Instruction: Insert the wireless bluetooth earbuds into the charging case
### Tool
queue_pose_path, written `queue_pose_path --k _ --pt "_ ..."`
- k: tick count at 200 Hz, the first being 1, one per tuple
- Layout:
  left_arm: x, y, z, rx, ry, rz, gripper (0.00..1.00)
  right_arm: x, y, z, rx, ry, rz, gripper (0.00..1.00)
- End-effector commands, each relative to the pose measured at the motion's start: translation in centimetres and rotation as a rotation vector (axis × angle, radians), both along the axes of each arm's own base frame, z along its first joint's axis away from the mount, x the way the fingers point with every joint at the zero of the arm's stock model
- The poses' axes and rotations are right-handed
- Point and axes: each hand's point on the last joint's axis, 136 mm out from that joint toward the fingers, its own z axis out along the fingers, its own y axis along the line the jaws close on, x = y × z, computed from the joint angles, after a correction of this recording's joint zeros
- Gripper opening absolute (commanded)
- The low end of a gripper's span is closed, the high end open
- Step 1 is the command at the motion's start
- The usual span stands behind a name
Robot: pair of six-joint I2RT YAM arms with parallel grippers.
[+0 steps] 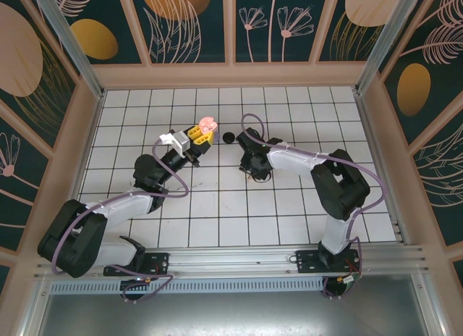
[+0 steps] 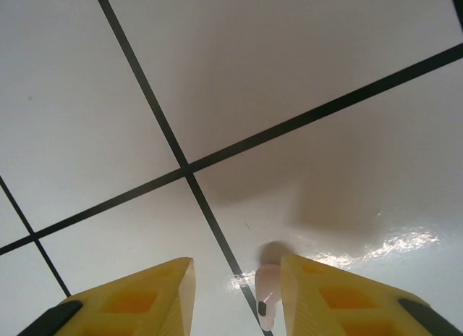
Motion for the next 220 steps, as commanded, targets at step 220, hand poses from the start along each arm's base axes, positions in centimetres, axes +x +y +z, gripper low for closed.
queue_pose_path --k 220 --pt "-0.3 -0.2 0.4 -0.027 -0.034 -0.018 0.0 -1.8 0.5 -1.9 -0.13 0.054 0.098 0.38"
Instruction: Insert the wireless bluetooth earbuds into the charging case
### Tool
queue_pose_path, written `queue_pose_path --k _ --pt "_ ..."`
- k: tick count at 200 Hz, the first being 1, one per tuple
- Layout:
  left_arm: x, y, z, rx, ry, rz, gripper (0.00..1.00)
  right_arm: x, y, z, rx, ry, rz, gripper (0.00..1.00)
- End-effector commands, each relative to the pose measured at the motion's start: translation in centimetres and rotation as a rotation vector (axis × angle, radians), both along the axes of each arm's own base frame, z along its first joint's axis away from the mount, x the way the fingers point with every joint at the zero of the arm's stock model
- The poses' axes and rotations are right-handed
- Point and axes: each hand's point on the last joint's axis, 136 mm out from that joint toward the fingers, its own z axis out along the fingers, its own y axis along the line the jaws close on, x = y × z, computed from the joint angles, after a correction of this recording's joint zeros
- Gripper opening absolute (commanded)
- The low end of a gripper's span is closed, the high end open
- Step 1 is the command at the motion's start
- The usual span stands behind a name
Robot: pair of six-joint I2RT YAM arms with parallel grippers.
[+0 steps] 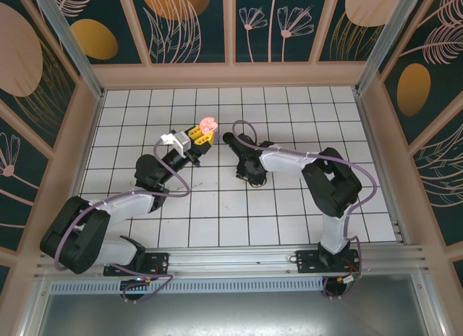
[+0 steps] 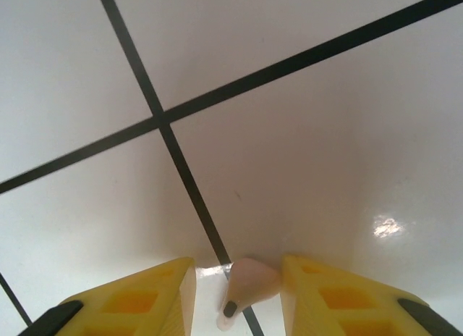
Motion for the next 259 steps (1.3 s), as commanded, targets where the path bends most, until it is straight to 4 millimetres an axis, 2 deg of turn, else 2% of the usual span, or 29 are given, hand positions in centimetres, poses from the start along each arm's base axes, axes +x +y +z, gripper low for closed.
queue_pose_path --k 1,98,259 --pt "-0.62 -0.06 1.01 -0.029 -0.038 -0.017 0.0 -0.06 -0.32 -0.04 -0.061 0.004 0.027 0.38" --pt "-0.66 -0.07 0.98 -0.026 -0.037 -0.019 0.0 -0.09 -0.46 0.25 -0.17 -0.014 0.079 0.39" --pt "-0.66 -0.04 1.18 -0.031 -0.043 -0.018 0.0 0.01 0.15 -0.17 -0.174 -0.008 0.114 0.33"
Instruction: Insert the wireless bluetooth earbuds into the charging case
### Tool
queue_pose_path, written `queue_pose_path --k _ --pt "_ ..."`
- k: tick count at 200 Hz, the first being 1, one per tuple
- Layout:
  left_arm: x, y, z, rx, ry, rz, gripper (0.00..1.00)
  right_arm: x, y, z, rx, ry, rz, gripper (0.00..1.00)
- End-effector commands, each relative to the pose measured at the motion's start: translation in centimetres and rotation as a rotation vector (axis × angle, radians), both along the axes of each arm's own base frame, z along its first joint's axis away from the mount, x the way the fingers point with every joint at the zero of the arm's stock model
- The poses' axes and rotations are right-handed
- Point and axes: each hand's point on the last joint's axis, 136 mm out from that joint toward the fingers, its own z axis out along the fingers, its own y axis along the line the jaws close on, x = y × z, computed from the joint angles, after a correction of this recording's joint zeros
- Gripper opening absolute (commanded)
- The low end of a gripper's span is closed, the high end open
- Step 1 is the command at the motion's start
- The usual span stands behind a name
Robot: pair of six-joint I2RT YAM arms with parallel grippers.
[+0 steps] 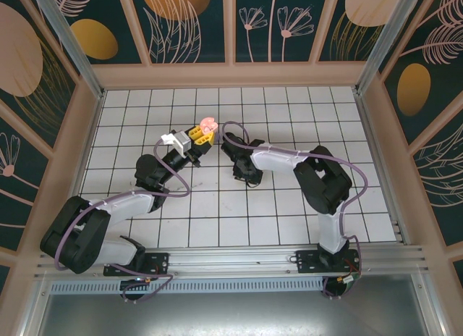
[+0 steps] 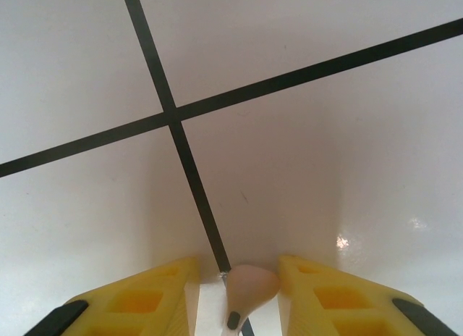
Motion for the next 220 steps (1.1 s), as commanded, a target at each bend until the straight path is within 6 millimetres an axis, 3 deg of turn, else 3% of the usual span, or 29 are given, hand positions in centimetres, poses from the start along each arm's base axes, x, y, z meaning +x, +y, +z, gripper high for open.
queue_pose_path --k 1,30,73,139,173,220 --pt "-0.7 0.0 1.3 -0.032 -0.044 -0.016 0.0 0.0 0.0 0.0 -0.031 0.004 0.035 0.32" --pt "-0.7 0.0 1.4 -0.035 -0.045 -0.018 0.0 -0.3 -0.1 0.1 -0.058 0.011 0.105 0.27" --pt "-0.8 0.0 1.4 -0.036 -0.046 -0.018 0.0 -1.1 -0.9 0.0 -0.103 0.017 0.191 0.27" --pt "-0.8 0.1 1.6 -0.041 -0.047 -0.02 0.0 -1.2 -0.6 0.6 -0.103 0.004 0.28 0.27" --pt "-0.8 0.1 1.5 -0.04 -0.045 -0.022 0.0 -1.2 -1.0 0.8 -0.117 0.008 0.272 0.29" --pt "-0.8 0.0 1.6 -0.044 -0.042 -0.03 0.0 -0.8 0.3 1.2 -0.041 0.008 0.201 0.37"
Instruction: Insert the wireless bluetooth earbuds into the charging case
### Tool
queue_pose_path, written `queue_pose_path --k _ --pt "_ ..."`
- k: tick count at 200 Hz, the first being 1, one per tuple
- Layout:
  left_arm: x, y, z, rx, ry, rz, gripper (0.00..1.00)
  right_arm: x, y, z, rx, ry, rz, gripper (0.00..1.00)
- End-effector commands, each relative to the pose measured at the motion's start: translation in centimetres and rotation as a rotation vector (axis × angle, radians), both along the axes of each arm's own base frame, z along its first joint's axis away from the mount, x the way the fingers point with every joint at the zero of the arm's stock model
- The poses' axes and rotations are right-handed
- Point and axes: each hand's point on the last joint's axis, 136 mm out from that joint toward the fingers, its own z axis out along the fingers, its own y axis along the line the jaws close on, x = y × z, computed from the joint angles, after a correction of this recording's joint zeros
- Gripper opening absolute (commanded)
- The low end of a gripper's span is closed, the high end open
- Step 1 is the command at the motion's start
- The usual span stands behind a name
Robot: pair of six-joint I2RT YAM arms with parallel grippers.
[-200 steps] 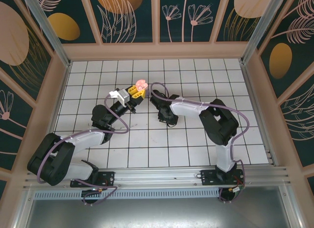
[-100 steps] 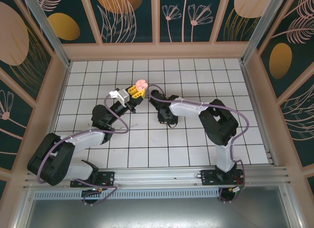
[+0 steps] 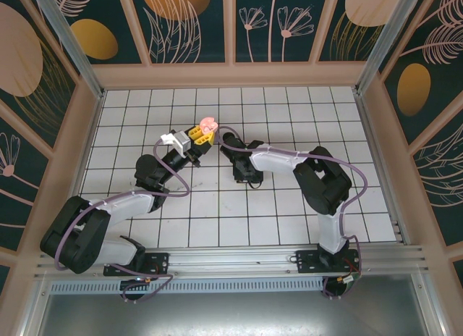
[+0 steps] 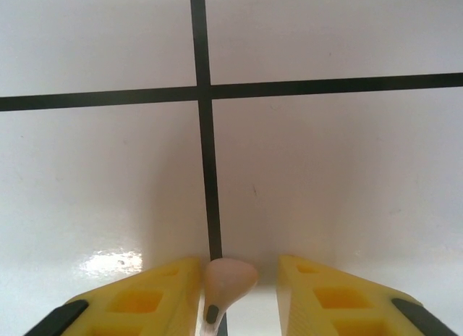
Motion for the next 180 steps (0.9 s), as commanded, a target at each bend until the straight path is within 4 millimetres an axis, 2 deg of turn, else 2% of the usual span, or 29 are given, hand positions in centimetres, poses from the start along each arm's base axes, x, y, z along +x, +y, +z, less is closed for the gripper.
queue_pose_path --k 1,68,122,180 --pt "-0.8 -0.1 1.5 -0.037 -0.046 -0.026 0.0 -0.4 0.5 1.2 0.04 0.019 -0.036 0.37" --pt "-0.9 -0.1 1.6 -0.039 -0.047 -0.028 0.0 0.5 0.5 1.0 0.102 0.025 -0.182 0.37" --pt "-0.9 0.0 1.5 -0.042 -0.046 -0.029 0.0 1.2 0.7 0.9 0.097 0.02 -0.191 0.33" --pt "-0.9 0.0 1.6 -0.043 -0.049 -0.027 0.0 1.0 0.7 0.4 0.09 0.033 -0.187 0.32"
